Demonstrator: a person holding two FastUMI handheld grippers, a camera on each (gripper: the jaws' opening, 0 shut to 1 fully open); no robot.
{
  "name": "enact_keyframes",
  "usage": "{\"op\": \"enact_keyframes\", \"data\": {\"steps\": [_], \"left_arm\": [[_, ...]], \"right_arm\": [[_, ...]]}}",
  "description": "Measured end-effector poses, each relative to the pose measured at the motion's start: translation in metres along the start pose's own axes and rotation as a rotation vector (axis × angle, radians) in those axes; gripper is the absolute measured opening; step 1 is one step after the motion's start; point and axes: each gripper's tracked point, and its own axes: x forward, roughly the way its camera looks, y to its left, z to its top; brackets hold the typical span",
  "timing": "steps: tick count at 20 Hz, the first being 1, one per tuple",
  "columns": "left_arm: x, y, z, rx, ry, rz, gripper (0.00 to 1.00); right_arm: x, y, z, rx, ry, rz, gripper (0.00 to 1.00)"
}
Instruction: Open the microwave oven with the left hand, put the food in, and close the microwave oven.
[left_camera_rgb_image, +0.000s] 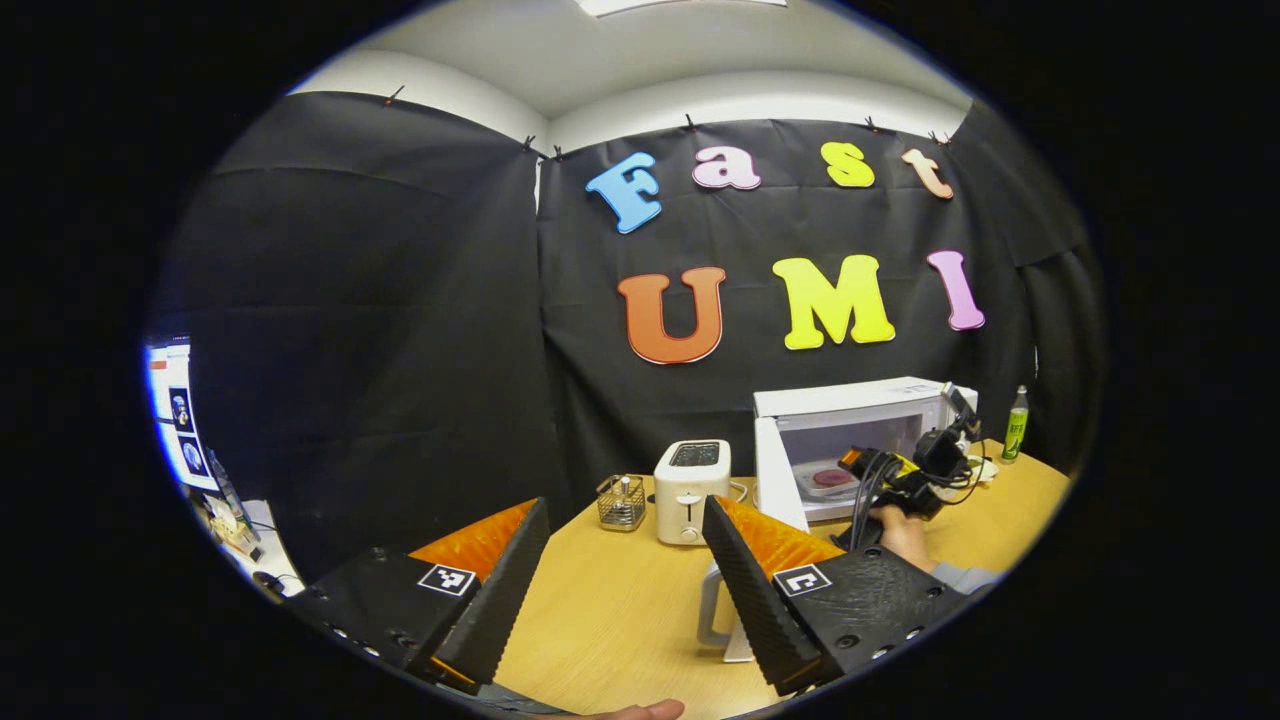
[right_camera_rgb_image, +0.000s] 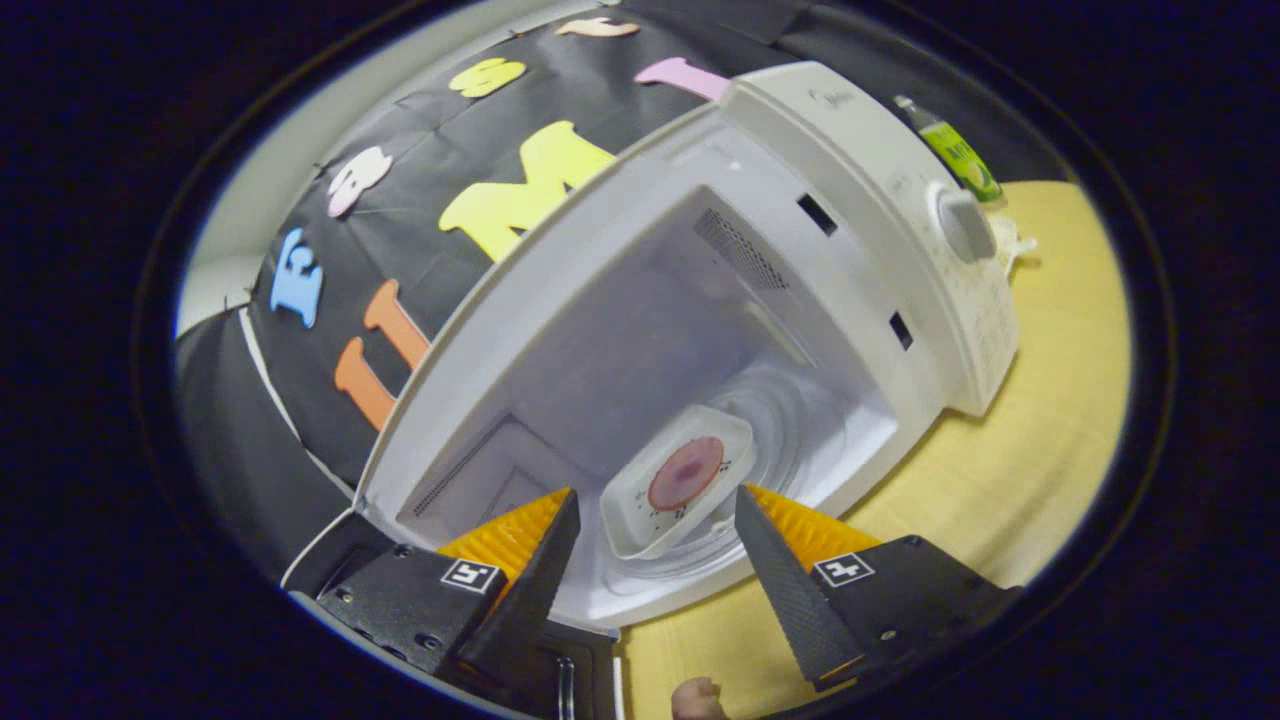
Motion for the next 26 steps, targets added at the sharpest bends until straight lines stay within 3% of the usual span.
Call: {"op": "enact_keyframes", "data": {"steps": [5,6,7,8,10,11,12,14,17,20,23,26], "left_arm": [[-0.001,0.021,-0.008,-0.023,-0.001,0.028,0.91],[0.002,0.024,-0.01,-0.024,-0.003,0.036,0.75],[0.005,0.025,-0.014,-0.023,-0.004,0.03,0.68],[0.006,0.027,-0.016,-0.024,-0.005,0.034,0.67],[0.013,0.034,-0.026,-0.022,-0.001,0.058,0.52],[0.018,0.044,-0.035,-0.032,0.006,0.092,0.29],[0.025,0.041,-0.041,-0.051,0.014,0.074,0.07],[0.03,0.028,-0.051,-0.047,0.02,0.038,0.13],[0.035,0.012,-0.069,-0.018,0.027,-0.034,0.04],[0.046,-0.009,-0.083,-0.025,0.042,-0.108,0.03],[0.047,-0.028,-0.094,-0.073,0.058,-0.189,0.03],[0.038,-0.048,-0.102,-0.104,0.089,-0.252,0.04]], "right_arm": [[-0.061,-0.019,0.038,-0.156,-0.054,0.028,0.99],[-0.073,-0.024,0.047,-0.154,-0.062,0.032,0.99],[-0.086,-0.026,0.059,-0.139,-0.081,0.045,0.99],[-0.1,-0.031,0.071,-0.13,-0.095,0.048,0.99],[-0.126,-0.038,0.091,-0.141,-0.116,0.061,0.99],[-0.14,-0.041,0.1,-0.162,-0.126,0.07,0.99],[-0.155,-0.044,0.113,-0.189,-0.14,0.078,0.99],[-0.186,-0.051,0.127,-0.259,-0.166,0.076,0.99],[-0.224,-0.058,0.149,-0.334,-0.204,0.079,0.99],[-0.262,-0.063,0.161,-0.349,-0.214,0.097,0.99],[-0.294,-0.078,0.179,-0.398,-0.222,0.069,0.99],[-0.318,-0.087,0.197,-0.352,-0.191,0.068,0.99]]}}
